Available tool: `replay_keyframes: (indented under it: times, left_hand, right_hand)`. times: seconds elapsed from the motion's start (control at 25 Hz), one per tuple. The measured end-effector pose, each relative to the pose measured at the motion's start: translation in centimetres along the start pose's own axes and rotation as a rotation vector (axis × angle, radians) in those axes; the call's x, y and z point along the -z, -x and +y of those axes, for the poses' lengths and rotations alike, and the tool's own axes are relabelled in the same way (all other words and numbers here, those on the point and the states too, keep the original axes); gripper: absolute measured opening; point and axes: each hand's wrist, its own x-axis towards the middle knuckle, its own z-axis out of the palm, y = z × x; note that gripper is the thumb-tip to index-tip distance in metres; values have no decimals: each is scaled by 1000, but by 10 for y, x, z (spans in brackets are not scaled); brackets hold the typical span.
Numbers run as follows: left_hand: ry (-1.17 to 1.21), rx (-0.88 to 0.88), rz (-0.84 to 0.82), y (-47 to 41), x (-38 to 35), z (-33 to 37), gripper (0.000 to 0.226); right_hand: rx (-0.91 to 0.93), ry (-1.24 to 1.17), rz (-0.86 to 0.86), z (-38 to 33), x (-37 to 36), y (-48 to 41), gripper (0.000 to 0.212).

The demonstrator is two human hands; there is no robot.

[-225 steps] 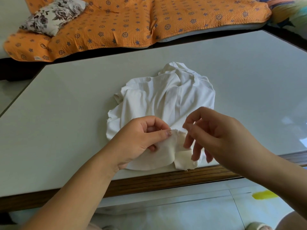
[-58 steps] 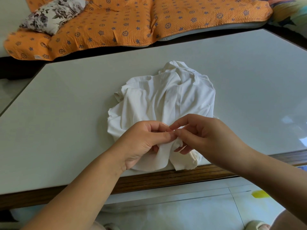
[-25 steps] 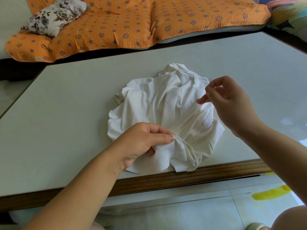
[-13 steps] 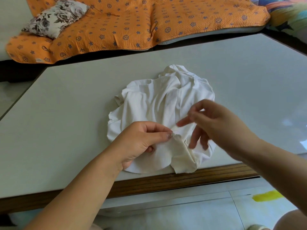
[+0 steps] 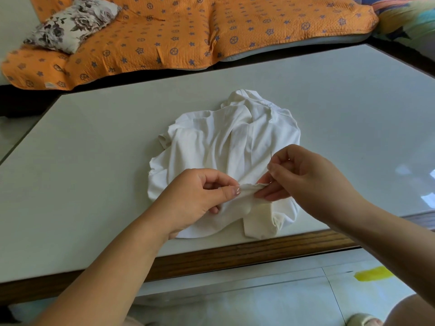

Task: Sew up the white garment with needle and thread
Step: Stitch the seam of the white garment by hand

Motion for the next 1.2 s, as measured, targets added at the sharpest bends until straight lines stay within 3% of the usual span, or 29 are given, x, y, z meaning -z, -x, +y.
replay_keyframes:
  times: [0.12,0.28,0.36,0.52,0.76,1.2]
  left_hand:
    - [9,10,17,0,0,0,5]
    - [36,-2,37,1,-1,-2,1]
    - [34,-23,40,2,-1,-2,1]
    - [74,-55,18,1,-1,0,2]
    - [129,-61,-13,2,-1,2,2]
    - [102,-79,-2,3,-1,0,5]
  right_hand:
    - [-15,-56,4,2,-1,0,11]
    - [158,208,71,5,-3,8,11]
    - [191,197,18,3,-4,13,10]
    - [95,157,-186,6,-9,16,12]
    - [25,104,-231,9,-10,13,22]
    - [-37,34,-270,10,-12,11,18]
